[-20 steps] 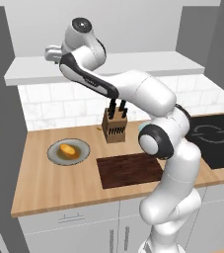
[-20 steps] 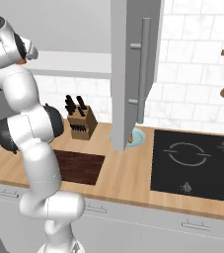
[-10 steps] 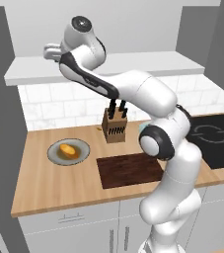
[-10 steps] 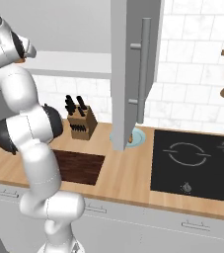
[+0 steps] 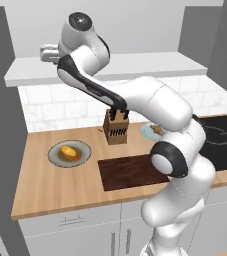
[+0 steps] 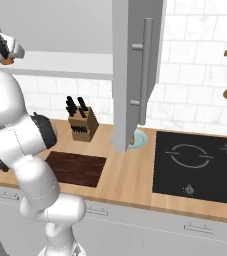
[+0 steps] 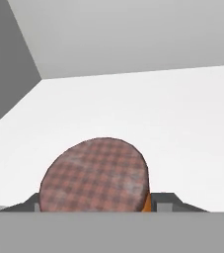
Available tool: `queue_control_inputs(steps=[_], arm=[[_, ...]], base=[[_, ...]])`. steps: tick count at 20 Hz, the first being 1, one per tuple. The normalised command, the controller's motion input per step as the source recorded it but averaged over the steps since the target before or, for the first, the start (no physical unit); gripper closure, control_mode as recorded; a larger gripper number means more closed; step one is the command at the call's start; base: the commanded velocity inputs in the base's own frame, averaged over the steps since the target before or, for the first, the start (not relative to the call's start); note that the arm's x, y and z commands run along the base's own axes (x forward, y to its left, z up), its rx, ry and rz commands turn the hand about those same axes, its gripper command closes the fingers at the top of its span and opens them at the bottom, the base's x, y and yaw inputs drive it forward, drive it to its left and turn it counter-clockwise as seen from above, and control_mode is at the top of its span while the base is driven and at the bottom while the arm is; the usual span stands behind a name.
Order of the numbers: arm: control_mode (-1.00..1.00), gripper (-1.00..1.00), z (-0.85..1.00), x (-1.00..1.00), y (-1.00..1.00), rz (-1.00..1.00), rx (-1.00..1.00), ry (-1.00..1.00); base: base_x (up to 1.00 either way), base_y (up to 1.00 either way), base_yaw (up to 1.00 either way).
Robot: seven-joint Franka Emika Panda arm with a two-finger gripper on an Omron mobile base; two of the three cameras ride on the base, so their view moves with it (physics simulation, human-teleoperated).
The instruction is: From the different types of pastries on the counter, select a croissant and place it on the cutting board. Then retrieve a jar of jam from the cabinet and place it alongside the croissant on the cutting board.
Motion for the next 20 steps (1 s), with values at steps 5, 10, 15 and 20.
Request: queue_control_inputs(steps=[5,10,15,20], arm=[[-1.0,1.0,0.13,-0.58,-0.17,0.0,0.03,0.0],[-1.0,1.0,0.15,-0.67,-0.42,0.0,0.13,0.0],[-1.0,1.0,0.0,-0.69,-0.53,0.02,0.12,0.0],[-1.0,1.0,-0.02,-0.66,-0.46,0.04,0.12,0.01]], base=[[0.0,0.0,0.0],[0.0,0.0,0.0],[0.0,0.0,0.0],[0.0,0.0,0.0]])
